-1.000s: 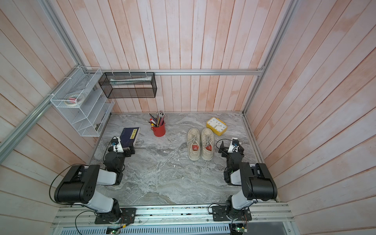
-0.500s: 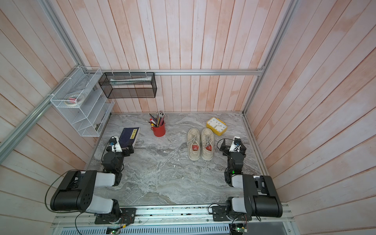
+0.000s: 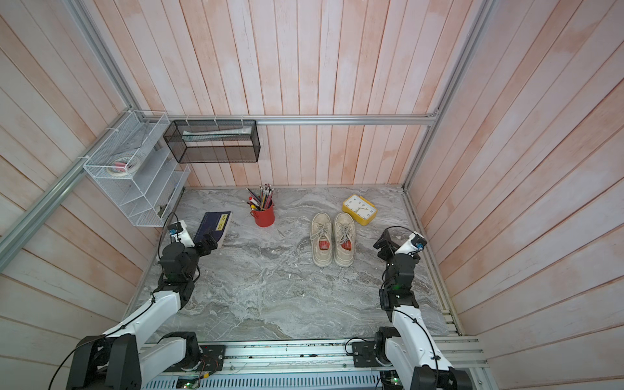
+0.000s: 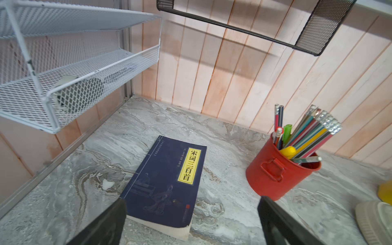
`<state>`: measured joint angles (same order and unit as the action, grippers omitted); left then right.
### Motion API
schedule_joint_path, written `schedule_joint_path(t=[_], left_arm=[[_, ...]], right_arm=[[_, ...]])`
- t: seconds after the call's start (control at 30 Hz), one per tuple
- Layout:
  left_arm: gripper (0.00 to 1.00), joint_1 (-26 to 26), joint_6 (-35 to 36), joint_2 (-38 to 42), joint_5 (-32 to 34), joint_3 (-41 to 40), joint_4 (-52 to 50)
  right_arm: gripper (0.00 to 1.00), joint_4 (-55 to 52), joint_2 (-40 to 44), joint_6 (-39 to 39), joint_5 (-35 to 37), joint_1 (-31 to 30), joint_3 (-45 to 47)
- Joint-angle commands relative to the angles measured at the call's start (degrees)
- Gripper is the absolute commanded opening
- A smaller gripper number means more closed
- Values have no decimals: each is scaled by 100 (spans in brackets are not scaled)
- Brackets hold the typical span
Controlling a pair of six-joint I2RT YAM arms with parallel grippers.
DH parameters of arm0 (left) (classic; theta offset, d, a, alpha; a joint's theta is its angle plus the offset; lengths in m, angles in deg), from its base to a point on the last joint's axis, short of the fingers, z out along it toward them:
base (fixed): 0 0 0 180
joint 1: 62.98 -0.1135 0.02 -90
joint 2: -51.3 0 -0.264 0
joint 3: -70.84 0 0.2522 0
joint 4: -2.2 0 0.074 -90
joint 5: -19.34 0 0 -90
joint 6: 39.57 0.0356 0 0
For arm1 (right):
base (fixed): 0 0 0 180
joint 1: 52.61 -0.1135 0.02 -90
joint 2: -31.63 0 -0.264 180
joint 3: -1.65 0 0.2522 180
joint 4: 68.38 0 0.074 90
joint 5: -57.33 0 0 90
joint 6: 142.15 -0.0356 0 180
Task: Remove the insole from the shoe
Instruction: Move the shoe to the center of the board.
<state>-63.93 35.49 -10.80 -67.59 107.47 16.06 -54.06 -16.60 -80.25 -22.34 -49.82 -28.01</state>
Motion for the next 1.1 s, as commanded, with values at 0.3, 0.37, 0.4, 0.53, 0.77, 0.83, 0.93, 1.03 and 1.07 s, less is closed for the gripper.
schedule_joint_path(t=[0.3, 0.37, 0.4, 0.53, 0.77, 0.83, 0.93, 1.03, 1.07], left_arm=[[100, 453, -1836, 97, -2258, 689, -1679], [100, 900, -1784, 70, -2235, 798, -1833], [100, 1154, -1739, 54, -2160, 845, -1924], [100, 1902, -1718, 67, -1859, 868, -2059], [99, 2758, -1786, 177, -928, 683, -2161], [99, 2793, -1763, 189, -862, 679, -2176], [99, 2802, -1650, 224, -786, 688, -2151], [99, 2800, -1600, 245, -738, 668, -2088], [99, 2802, -1600, 248, -743, 672, -2070]], right_arm=[[77, -3819, -1161, 598, -1714, -1583, -2213], [72, -4124, -1486, 820, -1726, -1981, -2533], [71, -4289, -1679, 880, -1721, -2141, -2707], [66, -4770, -2414, 955, -1372, -2605, -3354], [49, -5668, -3843, 1124, -1433, -2733, -4544], [47, -5997, -4182, 1122, -1256, -2734, -4835], [47, -6130, -4502, 1148, -1108, -2740, -4992], [45, -6131, -4726, 1119, -975, -2740, -5117], [44, -6107, -4783, 1105, -926, -2735, -5150]])
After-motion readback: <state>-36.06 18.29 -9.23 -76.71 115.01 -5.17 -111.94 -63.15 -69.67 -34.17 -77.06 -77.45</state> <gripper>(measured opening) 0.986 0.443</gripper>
